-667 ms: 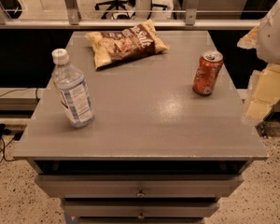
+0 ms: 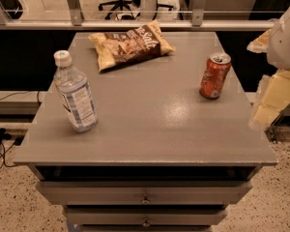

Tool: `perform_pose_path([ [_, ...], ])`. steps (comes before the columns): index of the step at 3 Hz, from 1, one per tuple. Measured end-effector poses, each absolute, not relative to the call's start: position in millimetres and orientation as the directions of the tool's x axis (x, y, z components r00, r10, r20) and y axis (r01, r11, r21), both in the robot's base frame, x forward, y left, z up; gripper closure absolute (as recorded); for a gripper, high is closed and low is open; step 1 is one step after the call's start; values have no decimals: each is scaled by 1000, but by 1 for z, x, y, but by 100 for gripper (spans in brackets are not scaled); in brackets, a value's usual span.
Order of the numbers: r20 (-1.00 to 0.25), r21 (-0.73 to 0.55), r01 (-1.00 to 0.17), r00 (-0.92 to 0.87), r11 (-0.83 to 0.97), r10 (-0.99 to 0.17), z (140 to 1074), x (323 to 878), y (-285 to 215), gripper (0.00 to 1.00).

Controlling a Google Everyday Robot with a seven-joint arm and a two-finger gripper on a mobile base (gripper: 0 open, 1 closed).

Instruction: Pick coke can

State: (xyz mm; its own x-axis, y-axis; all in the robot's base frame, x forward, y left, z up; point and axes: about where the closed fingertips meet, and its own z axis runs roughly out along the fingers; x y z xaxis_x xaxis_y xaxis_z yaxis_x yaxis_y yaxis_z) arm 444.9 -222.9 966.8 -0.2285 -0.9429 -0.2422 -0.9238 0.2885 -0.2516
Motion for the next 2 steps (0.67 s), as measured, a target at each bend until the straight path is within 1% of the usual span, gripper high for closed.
perform_pose_path([
  [1, -318, -257, -903, -259, 346, -912, 948, 462, -244, 0],
  [2, -421, -253, -867, -301, 429, -856, 930, 486, -273, 0],
])
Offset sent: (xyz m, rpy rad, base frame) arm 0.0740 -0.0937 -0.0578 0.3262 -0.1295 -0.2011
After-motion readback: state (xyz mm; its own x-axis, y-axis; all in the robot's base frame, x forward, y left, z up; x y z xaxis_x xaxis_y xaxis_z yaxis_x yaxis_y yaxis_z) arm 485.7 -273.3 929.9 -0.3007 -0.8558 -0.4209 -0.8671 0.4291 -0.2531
